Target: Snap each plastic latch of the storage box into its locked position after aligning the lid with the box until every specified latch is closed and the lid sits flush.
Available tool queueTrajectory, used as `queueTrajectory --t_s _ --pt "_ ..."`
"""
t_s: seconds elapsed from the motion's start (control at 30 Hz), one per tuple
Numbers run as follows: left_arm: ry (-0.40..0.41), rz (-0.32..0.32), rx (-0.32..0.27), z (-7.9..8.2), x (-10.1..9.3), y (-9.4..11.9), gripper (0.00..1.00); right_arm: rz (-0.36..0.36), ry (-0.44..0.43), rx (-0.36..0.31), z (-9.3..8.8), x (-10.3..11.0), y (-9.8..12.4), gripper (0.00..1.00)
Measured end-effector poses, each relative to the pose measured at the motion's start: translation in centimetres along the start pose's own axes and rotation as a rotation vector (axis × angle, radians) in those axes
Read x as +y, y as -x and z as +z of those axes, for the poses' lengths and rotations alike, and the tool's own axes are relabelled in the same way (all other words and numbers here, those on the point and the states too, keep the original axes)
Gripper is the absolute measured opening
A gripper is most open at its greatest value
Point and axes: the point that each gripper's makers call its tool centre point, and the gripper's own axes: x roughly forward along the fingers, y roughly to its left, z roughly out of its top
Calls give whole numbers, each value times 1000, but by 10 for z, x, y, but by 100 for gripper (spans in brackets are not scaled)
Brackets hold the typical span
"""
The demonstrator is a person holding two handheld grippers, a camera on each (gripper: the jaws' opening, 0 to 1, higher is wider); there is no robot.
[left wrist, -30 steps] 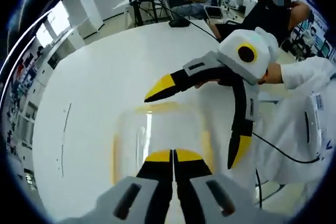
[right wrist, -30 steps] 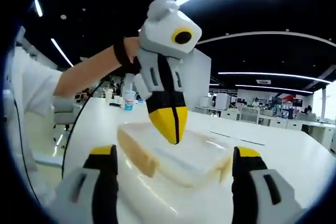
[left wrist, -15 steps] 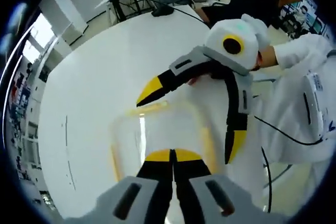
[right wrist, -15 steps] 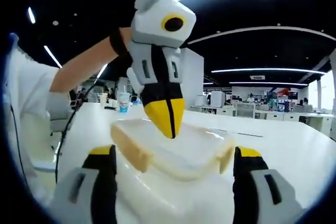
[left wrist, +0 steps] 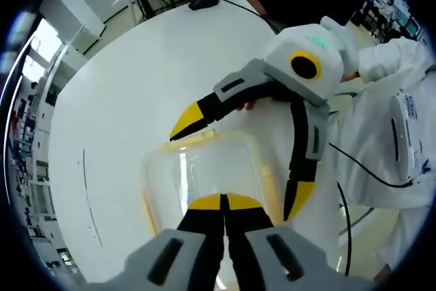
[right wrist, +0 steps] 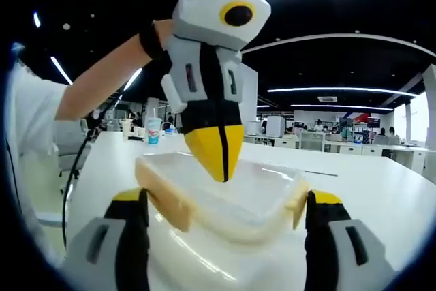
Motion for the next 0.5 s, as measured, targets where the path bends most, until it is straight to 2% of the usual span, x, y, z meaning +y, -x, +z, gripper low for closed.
queueTrajectory --t_s 0.27,0.5 --pt "9 -9 -59 1 -2 0 0 -28 -7 -9 0 2 -5 100" --pt "-9 18 -15 4 -5 -2 0 -40 1 -14 -1 2 -6 100"
